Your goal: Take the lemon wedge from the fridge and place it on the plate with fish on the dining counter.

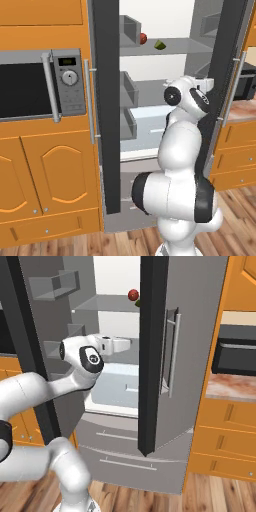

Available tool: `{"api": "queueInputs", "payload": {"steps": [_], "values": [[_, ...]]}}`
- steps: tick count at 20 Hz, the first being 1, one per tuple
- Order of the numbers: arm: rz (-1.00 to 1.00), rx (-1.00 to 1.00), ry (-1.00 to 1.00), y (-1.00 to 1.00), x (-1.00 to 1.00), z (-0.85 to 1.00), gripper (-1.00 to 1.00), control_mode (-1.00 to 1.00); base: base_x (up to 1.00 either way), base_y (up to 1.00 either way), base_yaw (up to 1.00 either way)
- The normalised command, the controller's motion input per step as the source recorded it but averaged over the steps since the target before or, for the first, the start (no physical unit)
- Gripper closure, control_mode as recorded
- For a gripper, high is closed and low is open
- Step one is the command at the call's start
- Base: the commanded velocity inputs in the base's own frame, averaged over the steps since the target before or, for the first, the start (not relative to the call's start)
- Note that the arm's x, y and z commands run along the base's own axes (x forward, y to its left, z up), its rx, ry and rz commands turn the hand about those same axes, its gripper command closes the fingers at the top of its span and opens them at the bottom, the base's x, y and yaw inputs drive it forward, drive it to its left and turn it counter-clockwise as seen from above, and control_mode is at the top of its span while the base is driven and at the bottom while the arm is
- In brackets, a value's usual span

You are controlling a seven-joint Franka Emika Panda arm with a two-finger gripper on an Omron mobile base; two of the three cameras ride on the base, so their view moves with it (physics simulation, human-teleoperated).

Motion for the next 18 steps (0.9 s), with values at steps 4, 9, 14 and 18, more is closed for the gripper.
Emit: {"api": "queueInputs", "payload": {"steps": [4,9,14,18], "values": [[0.00,0.00,0.06,0.00,0.36,0.00,-1.00,-1.00,0.00,0.00,0.00],[-0.02,0.05,0.15,-0.30,0.73,0.00,-1.00,-1.00,0.00,0.00,0.00],[-0.08,0.11,0.16,-0.61,0.57,0.00,-1.00,-1.00,0.00,0.00,0.00],[-0.21,0.14,0.28,-0.92,0.01,0.00,-1.00,-1.00,0.00,0.00,0.00]]}}
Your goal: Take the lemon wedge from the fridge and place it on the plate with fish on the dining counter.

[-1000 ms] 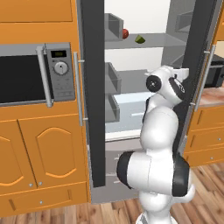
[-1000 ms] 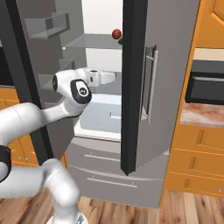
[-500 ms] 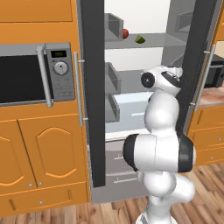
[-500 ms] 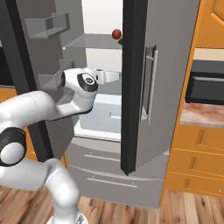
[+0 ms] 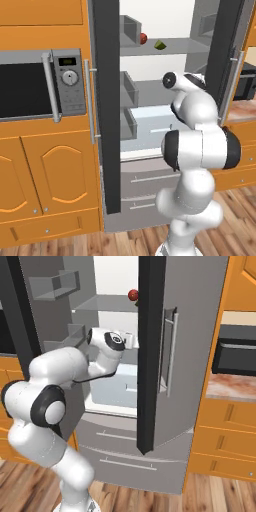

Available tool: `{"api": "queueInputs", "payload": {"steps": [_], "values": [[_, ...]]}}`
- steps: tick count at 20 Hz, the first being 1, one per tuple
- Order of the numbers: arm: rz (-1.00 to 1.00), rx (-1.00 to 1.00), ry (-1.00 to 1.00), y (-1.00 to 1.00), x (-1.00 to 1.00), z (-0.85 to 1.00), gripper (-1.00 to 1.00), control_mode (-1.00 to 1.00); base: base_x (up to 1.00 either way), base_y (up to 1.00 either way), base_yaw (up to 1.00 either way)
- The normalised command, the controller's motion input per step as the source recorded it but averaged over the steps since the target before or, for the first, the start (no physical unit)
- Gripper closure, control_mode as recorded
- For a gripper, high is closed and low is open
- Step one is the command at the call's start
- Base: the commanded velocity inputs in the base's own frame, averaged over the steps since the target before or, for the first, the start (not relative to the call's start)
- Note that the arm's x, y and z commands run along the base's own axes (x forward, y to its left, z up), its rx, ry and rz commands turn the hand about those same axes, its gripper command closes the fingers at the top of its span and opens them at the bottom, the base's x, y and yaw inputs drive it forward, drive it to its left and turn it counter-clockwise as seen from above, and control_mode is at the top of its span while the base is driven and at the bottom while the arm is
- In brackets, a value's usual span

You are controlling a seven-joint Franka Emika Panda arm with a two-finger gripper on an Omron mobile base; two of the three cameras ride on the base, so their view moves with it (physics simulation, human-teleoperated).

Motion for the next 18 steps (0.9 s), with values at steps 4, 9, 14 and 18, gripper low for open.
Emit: {"api": "queueInputs", "payload": {"steps": [4,9,14,18], "values": [[-0.32,0.18,0.33,-1.00,-0.50,0.00,-1.00,-1.00,0.00,0.00,0.00],[-0.43,0.19,0.27,-0.89,-1.00,0.00,-1.00,-1.00,0.00,0.00,0.00],[-0.38,0.12,0.14,-0.89,-1.00,-0.09,-1.00,-1.00,0.00,0.00,0.00],[-0.30,0.00,0.00,-1.00,-1.00,-0.57,-1.00,-1.00,0.00,0.00,0.00]]}}
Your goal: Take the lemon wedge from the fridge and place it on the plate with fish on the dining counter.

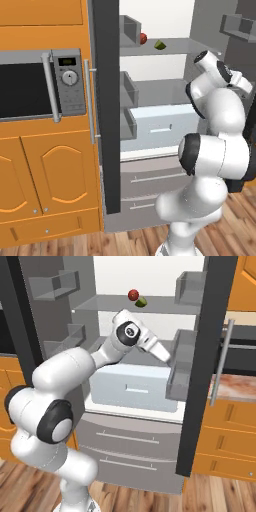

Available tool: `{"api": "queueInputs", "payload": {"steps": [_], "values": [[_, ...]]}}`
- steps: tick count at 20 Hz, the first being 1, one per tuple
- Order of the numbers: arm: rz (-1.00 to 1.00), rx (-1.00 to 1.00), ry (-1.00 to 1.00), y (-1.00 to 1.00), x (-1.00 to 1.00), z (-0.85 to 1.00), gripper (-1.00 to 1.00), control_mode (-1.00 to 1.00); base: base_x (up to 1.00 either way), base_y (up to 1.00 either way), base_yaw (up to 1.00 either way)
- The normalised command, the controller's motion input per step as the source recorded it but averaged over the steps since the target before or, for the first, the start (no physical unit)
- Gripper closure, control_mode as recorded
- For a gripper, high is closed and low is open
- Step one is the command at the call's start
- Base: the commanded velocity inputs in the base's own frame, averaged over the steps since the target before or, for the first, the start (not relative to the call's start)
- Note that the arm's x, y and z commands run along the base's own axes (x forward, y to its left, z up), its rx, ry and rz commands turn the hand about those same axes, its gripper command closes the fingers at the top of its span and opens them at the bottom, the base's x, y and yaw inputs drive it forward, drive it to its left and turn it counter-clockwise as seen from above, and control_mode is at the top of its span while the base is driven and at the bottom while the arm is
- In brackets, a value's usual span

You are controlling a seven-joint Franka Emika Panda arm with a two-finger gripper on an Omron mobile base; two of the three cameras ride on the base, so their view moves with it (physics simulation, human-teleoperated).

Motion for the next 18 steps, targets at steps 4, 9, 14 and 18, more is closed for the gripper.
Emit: {"api": "queueInputs", "payload": {"steps": [4,9,14,18], "values": [[-0.21,0.00,-0.15,-1.00,-1.00,-0.45,-1.00,-1.00,0.00,0.00,0.00],[0.00,-0.06,-0.59,-0.02,-1.00,0.26,-1.00,-1.00,0.00,0.00,0.00],[0.00,-0.07,-0.40,1.00,-0.94,0.96,-1.00,-1.00,0.00,0.00,0.00],[0.01,0.05,-0.20,1.00,-0.82,0.75,-1.00,-1.00,0.00,0.00,0.00]]}}
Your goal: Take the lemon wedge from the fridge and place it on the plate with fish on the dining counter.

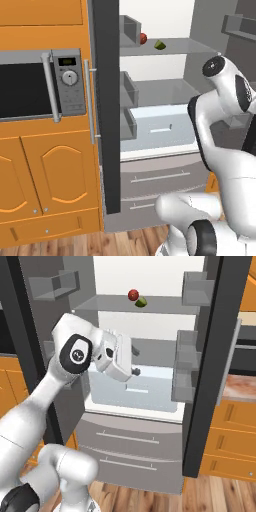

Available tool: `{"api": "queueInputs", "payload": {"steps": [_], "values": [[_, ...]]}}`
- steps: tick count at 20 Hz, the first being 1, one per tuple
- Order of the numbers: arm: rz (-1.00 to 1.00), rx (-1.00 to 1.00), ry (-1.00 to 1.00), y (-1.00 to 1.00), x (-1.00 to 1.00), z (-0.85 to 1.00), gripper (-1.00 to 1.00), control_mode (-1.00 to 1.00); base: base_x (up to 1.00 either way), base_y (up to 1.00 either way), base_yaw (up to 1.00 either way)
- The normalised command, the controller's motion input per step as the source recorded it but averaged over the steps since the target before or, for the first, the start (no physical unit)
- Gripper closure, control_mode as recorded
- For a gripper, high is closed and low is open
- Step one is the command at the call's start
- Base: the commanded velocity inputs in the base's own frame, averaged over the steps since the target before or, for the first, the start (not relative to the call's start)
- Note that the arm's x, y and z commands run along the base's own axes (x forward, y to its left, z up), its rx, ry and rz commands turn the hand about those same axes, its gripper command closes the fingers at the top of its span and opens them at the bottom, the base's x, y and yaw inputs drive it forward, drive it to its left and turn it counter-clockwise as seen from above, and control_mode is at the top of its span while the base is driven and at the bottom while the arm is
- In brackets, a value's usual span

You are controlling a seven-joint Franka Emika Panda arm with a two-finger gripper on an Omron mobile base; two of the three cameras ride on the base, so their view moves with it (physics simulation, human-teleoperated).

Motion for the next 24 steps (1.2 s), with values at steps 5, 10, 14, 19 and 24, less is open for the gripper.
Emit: {"api": "queueInputs", "payload": {"steps": [5,10,14,19,24], "values": [[0.22,0.08,0.03,1.00,-0.69,0.07,-1.00,-1.00,0.00,0.00,0.00],[0.36,0.29,0.24,0.68,-0.33,-0.17,-1.00,-1.00,0.00,0.00,0.00],[0.37,0.47,0.23,0.08,-0.02,-0.51,-1.00,-1.00,0.00,0.00,0.00],[0.34,0.44,0.13,-0.39,0.14,-0.13,-1.00,-1.00,0.00,0.00,0.00],[0.02,-0.14,-0.16,0.00,0.00,0.00,-1.00,-1.00,0.00,0.00,0.00]]}}
